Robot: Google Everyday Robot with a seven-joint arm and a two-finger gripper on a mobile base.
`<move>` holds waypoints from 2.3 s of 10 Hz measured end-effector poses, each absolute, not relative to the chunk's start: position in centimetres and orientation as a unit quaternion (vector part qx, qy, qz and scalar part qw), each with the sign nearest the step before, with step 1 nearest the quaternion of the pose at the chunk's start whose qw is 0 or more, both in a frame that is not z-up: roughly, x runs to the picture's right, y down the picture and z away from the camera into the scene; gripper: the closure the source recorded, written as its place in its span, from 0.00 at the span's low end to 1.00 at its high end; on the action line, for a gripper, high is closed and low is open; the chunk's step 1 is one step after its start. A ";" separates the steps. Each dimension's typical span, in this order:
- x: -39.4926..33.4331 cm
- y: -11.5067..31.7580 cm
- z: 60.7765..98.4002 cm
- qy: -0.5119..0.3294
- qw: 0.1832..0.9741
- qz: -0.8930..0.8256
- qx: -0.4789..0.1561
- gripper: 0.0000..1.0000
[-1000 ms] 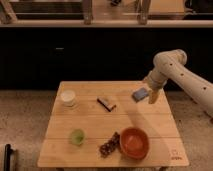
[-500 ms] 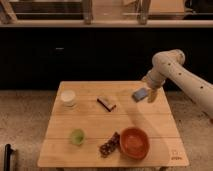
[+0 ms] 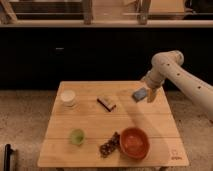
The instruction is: Place sponge in red bowl
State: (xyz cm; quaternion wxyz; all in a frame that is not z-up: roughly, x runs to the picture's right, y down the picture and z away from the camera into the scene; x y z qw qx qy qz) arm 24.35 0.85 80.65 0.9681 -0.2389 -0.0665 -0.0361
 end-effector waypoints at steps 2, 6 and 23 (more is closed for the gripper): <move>24.7 0.8 81.2 -0.068 0.968 -0.035 -0.237 0.20; 24.4 1.2 82.3 -0.074 0.968 -0.042 -0.237 0.20; 24.5 2.0 87.7 -0.094 0.965 -0.076 -0.231 0.20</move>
